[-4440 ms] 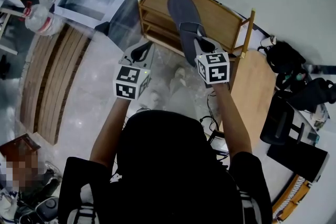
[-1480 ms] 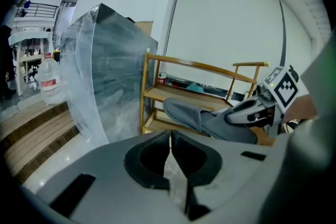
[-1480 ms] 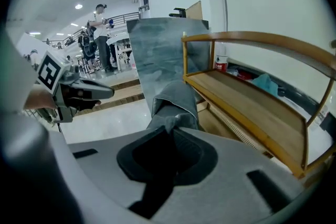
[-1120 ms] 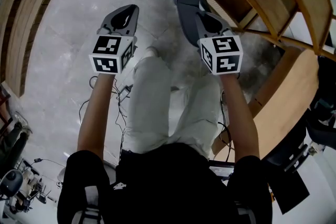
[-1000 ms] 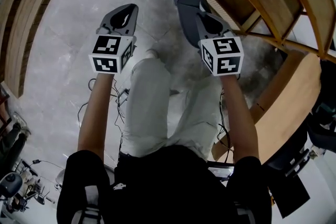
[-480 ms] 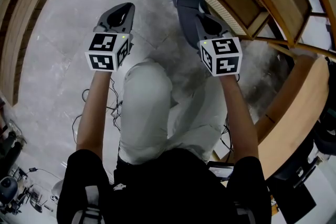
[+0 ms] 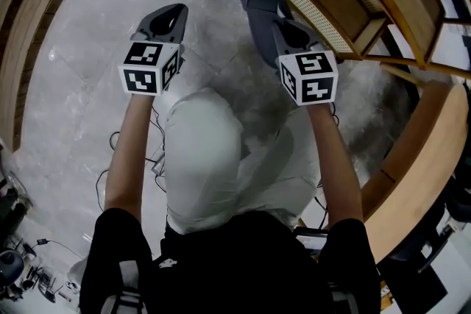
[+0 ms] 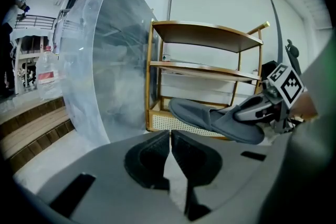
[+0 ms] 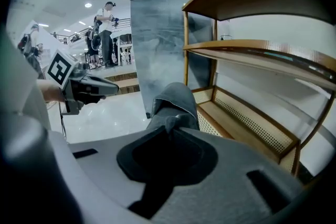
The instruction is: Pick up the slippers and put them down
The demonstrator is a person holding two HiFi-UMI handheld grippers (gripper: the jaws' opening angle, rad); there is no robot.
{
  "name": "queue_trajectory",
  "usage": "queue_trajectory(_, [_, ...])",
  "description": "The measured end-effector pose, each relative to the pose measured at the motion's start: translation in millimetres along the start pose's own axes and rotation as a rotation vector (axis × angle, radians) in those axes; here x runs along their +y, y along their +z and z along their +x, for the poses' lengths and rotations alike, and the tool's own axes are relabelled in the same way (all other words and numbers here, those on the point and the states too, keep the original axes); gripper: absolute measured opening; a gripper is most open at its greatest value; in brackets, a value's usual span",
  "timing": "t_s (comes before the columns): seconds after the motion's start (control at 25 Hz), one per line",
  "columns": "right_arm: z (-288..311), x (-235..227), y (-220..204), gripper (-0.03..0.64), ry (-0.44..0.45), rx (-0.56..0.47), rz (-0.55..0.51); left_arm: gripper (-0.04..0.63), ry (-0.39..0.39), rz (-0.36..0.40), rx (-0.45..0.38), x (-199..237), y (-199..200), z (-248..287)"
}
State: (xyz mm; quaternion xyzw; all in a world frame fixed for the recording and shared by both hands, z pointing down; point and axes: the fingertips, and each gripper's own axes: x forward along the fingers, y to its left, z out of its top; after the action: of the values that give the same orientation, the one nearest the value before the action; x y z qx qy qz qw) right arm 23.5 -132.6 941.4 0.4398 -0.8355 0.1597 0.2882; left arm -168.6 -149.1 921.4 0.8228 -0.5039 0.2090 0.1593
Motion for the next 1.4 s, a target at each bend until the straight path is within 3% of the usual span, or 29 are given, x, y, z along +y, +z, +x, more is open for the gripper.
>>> queue_trajectory(0.84, [55.9, 17.2, -61.6, 0.021, 0.037, 0.071, 0.006, 0.012, -0.029, -0.014, 0.122, -2.4, -83.9, 29.1])
queue_trajectory(1.4, [89.3, 37.9, -124.0, 0.023, 0.070, 0.189, 0.031, 0.012, -0.018, -0.054, 0.183, 4.4, -150.7, 38.4])
